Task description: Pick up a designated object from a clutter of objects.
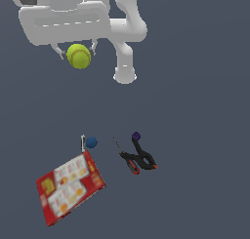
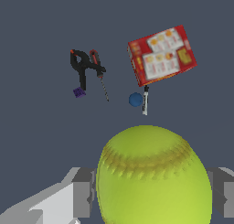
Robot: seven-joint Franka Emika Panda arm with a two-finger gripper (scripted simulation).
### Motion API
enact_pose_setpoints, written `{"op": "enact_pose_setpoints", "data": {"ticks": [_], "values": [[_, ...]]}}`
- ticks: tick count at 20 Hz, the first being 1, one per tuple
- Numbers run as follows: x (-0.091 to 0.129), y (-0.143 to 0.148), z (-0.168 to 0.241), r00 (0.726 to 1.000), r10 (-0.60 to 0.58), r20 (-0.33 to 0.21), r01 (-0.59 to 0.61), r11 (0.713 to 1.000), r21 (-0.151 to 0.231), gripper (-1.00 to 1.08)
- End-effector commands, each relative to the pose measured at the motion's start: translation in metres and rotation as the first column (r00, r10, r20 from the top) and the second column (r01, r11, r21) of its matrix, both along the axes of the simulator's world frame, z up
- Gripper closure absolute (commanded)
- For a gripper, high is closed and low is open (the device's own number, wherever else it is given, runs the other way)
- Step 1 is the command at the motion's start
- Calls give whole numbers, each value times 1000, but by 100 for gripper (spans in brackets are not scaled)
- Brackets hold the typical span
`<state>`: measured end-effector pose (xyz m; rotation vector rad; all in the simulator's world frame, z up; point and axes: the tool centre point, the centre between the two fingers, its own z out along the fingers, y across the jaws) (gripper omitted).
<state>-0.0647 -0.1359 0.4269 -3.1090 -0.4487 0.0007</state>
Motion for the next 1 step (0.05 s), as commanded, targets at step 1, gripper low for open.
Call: {"op": "enact_pose_setpoints", "data": {"ticks": [1], "values": [[0,0,2,1000,0,0,0,1000,0,108]]}}
